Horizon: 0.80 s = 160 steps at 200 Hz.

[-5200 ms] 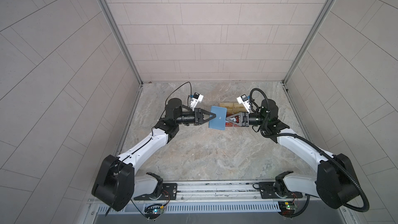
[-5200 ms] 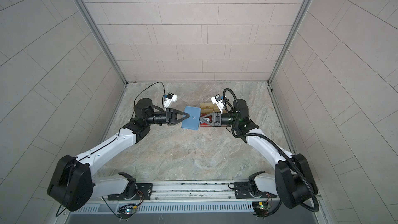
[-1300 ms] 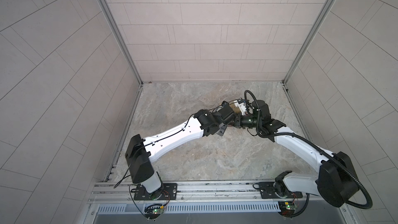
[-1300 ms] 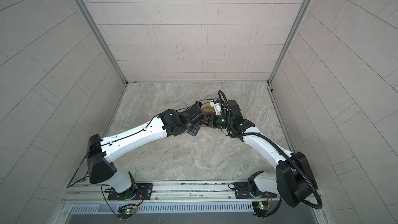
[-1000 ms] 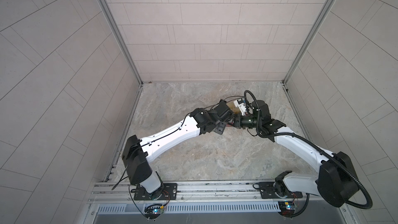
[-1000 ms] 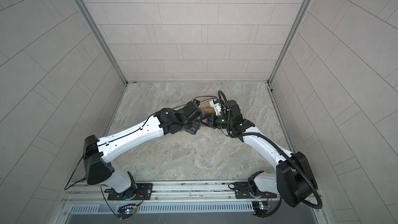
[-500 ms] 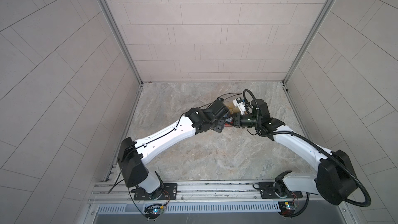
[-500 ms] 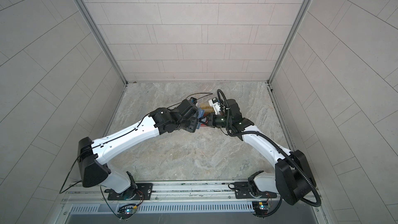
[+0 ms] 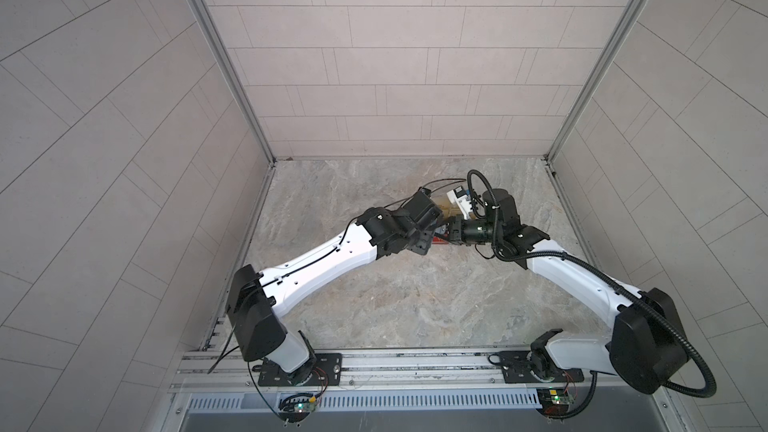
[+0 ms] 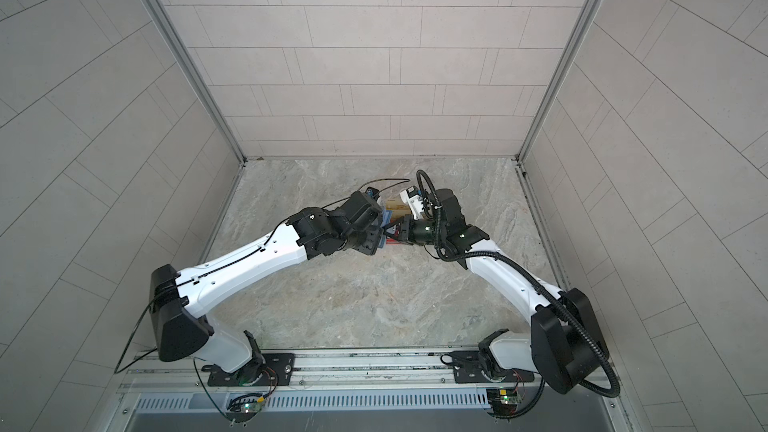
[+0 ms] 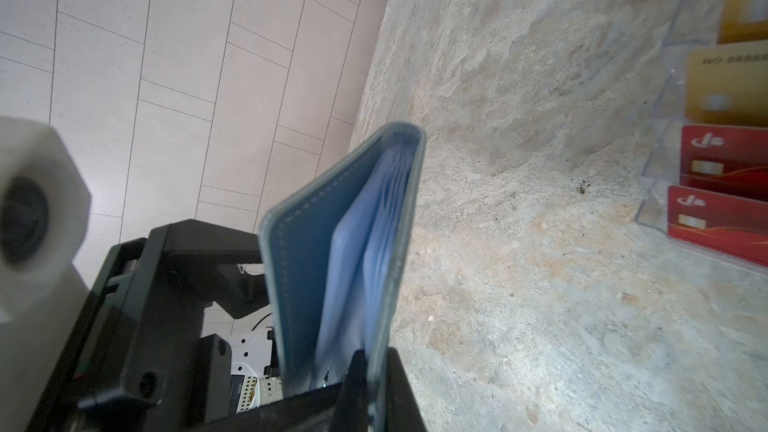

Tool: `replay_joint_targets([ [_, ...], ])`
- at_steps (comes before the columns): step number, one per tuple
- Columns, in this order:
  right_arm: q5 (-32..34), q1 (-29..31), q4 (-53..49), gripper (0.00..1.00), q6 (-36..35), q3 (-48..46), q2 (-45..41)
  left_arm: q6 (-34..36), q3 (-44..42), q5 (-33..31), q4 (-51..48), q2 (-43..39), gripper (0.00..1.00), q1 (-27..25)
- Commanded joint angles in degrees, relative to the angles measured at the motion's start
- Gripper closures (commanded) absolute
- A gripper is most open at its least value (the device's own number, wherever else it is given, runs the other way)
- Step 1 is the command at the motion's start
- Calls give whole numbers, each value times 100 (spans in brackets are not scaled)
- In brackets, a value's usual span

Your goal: Put the credit cards into the card holder

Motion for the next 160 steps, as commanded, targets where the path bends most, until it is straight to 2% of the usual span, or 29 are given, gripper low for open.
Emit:
replay_joint_targets([
  [1, -113, 45, 29, 100, -53, 163, -56, 75, 25, -256, -140, 40, 35, 43],
  [89, -75, 47, -89, 100, -125, 111, -105, 67, 44, -430, -193, 79, 47, 39],
  [130, -67, 41, -172, 100, -204, 70, -128, 8, -35, -530, -118, -65, 46, 120],
  [160, -84, 40, -167, 100, -209, 45, -156, -45, -136, -299, 8, -182, 47, 289],
])
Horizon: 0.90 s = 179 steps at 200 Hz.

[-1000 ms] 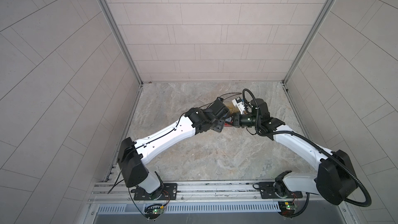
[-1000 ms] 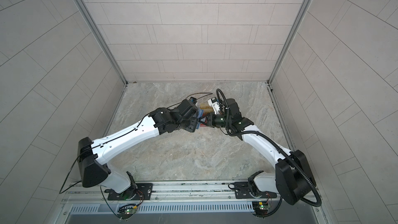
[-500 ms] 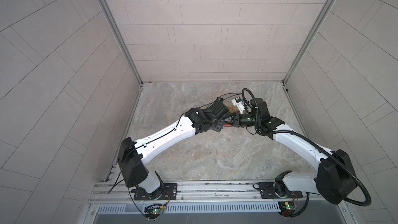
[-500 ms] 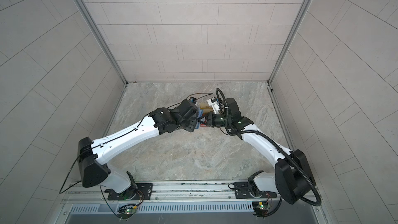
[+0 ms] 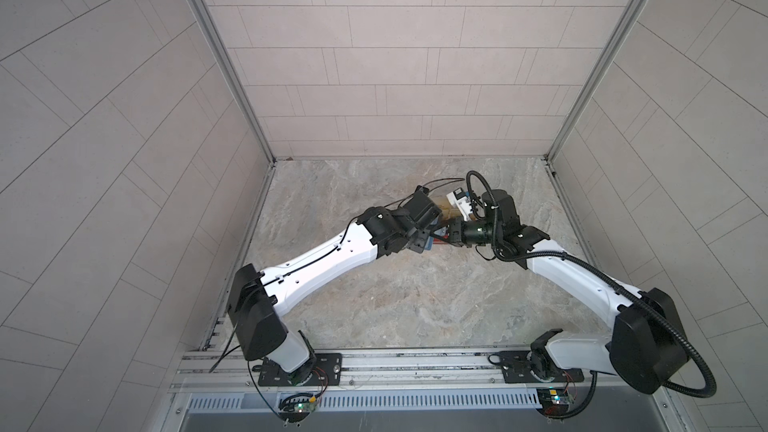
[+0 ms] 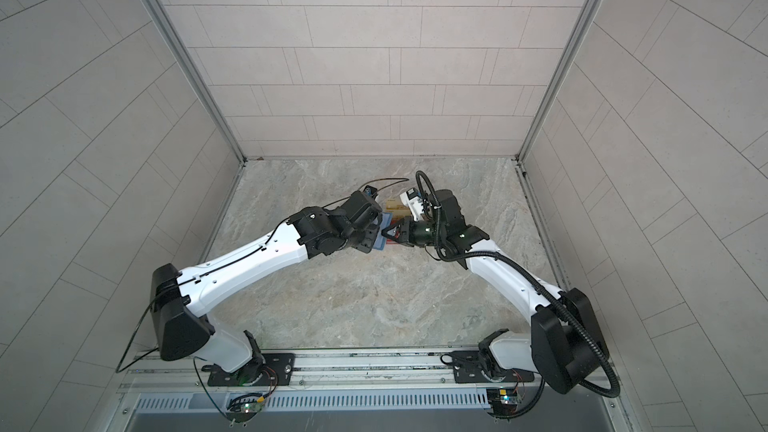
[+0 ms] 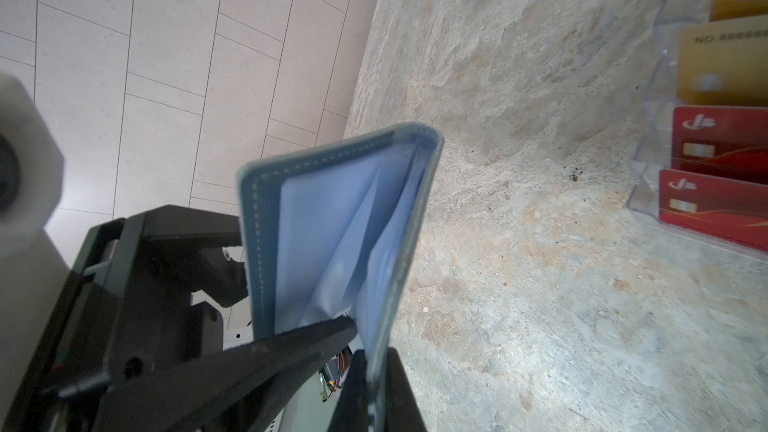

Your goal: Put the credit cards into the card holder

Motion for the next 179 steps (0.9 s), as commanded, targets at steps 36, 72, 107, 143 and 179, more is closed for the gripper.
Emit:
replay_joint_targets([
  [36, -96, 34, 8, 100, -161, -24, -232, -160, -328, 403, 231, -394, 47, 338],
  [72, -183, 46, -56, 100, -329, -113, -284, -327, -718, 922, 569, -677, 47, 596],
  [107, -210, 43, -272, 100, -470, -29, -209, -459, -1304, 1853, 1239, -993, 48, 871],
  [143, -282, 128, -343, 100, -529, 120, 27, -569, -1877, 2646, 1810, -1283, 52, 1310],
  [179, -256, 264, -332, 100, -561, 178, 174, -582, -2172, 3113, 1986, -1384, 57, 1661],
])
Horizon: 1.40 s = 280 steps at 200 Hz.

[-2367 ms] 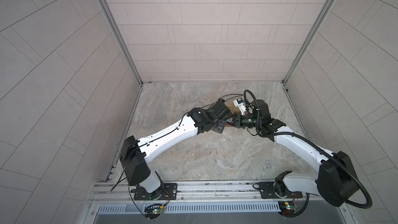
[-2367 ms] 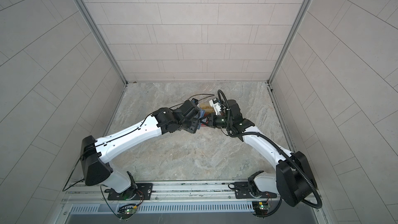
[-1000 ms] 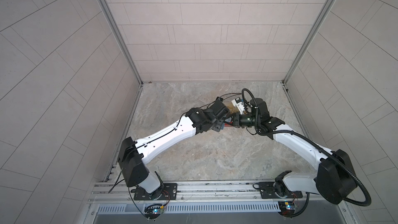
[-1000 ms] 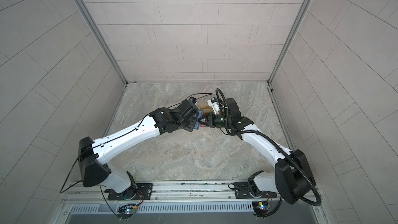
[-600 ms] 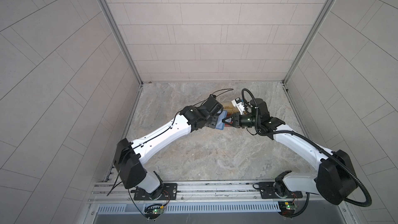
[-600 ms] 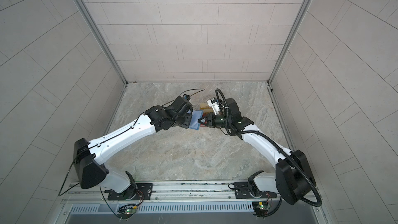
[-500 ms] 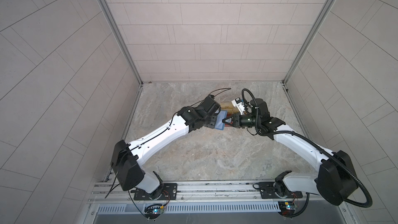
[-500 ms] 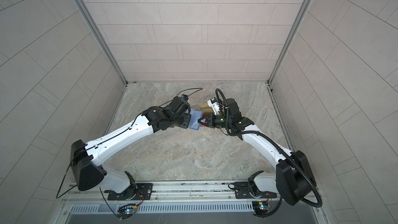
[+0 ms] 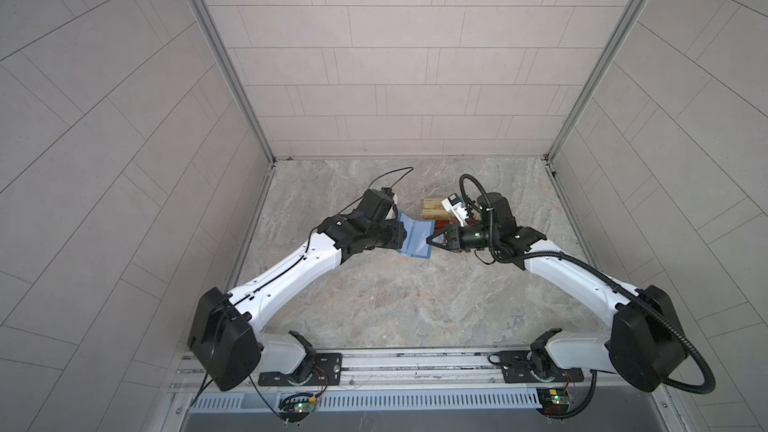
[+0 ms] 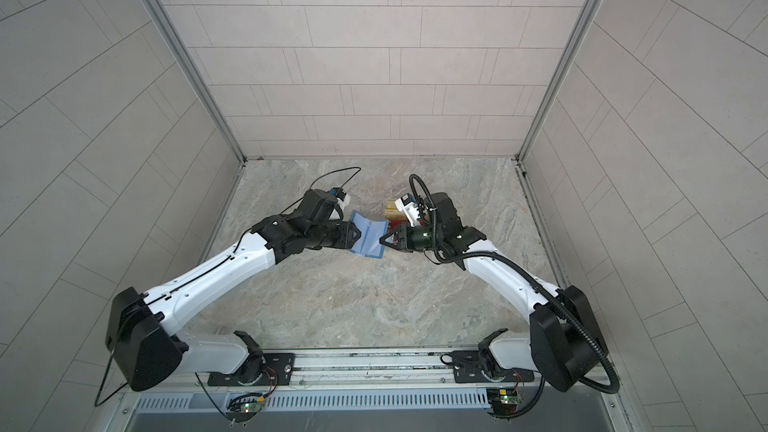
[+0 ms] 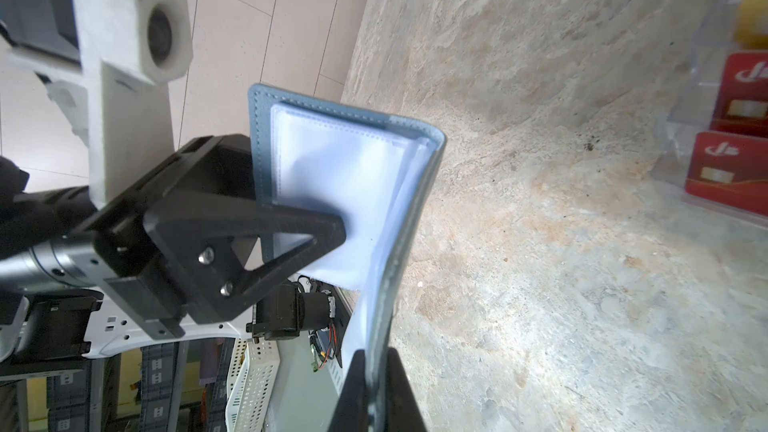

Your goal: Put the credit cards into the card holder

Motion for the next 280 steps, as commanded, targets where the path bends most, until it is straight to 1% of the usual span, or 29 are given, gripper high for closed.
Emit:
replay_joint_targets([
  [1, -88, 69, -6, 100, -119, 200, 68, -48, -191, 527, 348, -169, 58, 194],
  [16, -88, 70, -37, 100, -127, 228, 157, -166, -361, 867, 617, -208, 61, 325],
  [29, -105, 66, -64, 100, -157, 268, 207, -241, -462, 1046, 781, -239, 69, 420],
  [42, -97, 59, -81, 100, -198, 293, 233, -259, -519, 1181, 838, -255, 70, 482],
  [56, -106, 61, -53, 100, -209, 305, 230, -301, -618, 1344, 916, -272, 77, 577],
  [86, -140, 61, 48, 100, -190, 345, 241, -428, -814, 1710, 1197, -299, 78, 759],
  [98, -145, 60, 70, 100, -198, 378, 283, -496, -877, 1899, 1325, -280, 80, 788],
  [107, -175, 56, 89, 100, -198, 416, 346, -560, -928, 2011, 1398, -252, 80, 788],
  [111, -176, 56, 95, 100, -205, 422, 367, -580, -957, 2053, 1433, -240, 79, 965],
  [126, -218, 57, 261, 100, -101, 394, 451, -622, -1012, 2123, 1479, -244, 79, 1042],
  [132, -228, 63, 297, 100, -86, 376, 472, -608, -1017, 2114, 1465, -256, 77, 1072],
  [142, -220, 63, 378, 100, -35, 325, 474, -574, -1013, 2032, 1358, -290, 70, 1111],
  [162, -228, 62, 410, 100, -22, 248, 408, -557, -1045, 1883, 1262, -358, 64, 1236],
  [172, -245, 70, 407, 100, -31, 211, 344, -564, -1066, 1852, 1287, -386, 65, 1282],
  [184, -258, 59, 346, 100, -68, 193, 268, -606, -1081, 1935, 1402, -388, 69, 1289],
  [197, -279, 57, 323, 100, -88, 175, 241, -688, -1096, 2120, 1545, -336, 70, 1289],
  [216, -338, 61, 416, 100, -49, 163, 265, -730, -1121, 2278, 1641, -270, 80, 1289],
  [238, -408, 52, 636, 100, 70, 103, 279, -734, -1154, 2215, 1609, -281, 90, 1292],
  [242, -429, 48, 688, 100, 102, 87, 287, -743, -1147, 2199, 1588, -281, 90, 1289],
  [262, -466, 52, 873, 94, 192, 23, 218, -890, -1122, 2230, 1690, -240, 91, 1293],
  [280, -474, 52, 1007, 94, 270, -51, 131, -884, -1014, 2250, 1680, -204, 91, 1302],
])
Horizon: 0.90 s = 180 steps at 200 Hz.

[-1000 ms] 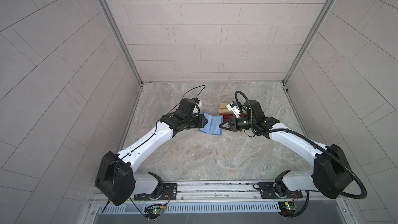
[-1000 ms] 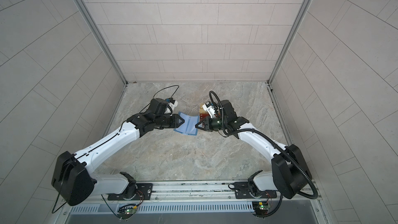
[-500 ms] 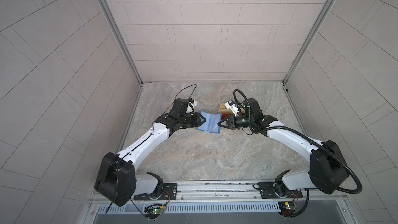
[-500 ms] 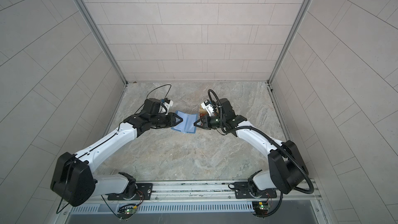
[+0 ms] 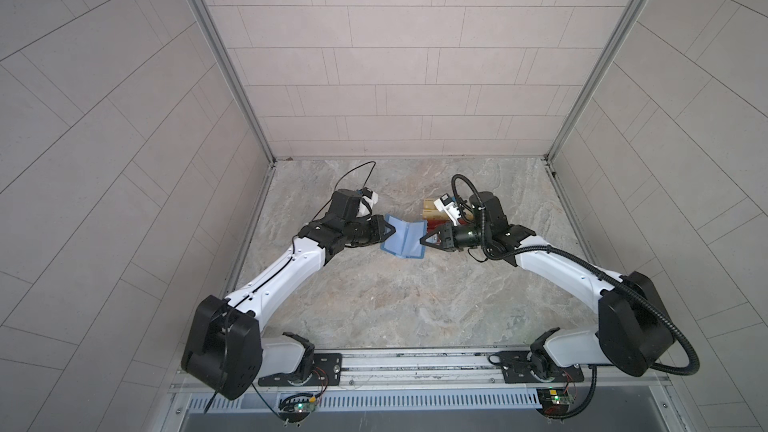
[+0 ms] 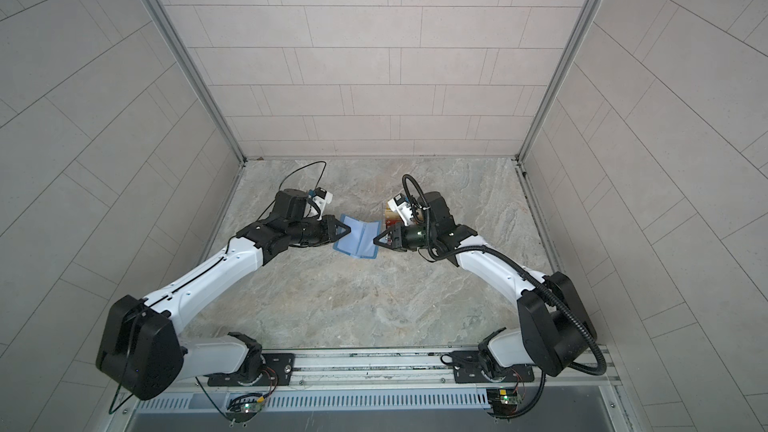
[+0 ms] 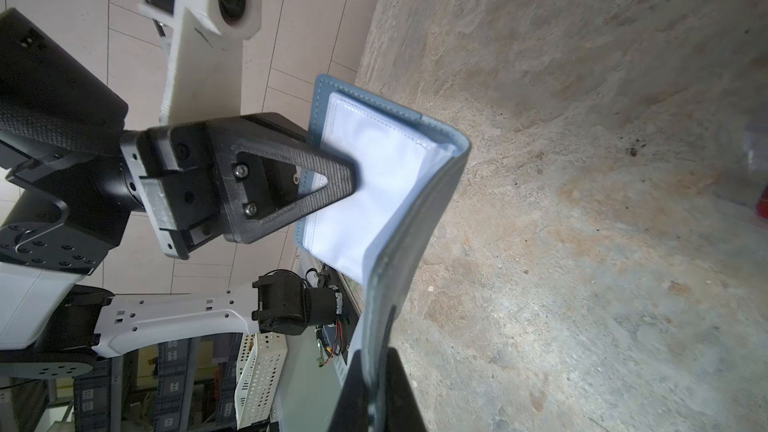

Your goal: Put the credit cards into the card holder

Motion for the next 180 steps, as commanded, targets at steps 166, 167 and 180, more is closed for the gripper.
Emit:
replay_joint_targets([
  [166, -240, 8, 747, 86, 258, -142, -330, 26, 210, 310, -17, 52, 89, 28],
  [167, -241, 11, 749, 86, 259, -140, -325, 23, 211, 313, -14, 55, 89, 25],
  [180, -243, 16, 750, 88, 268, -122, -287, 21, 227, 352, -11, 66, 89, 21],
])
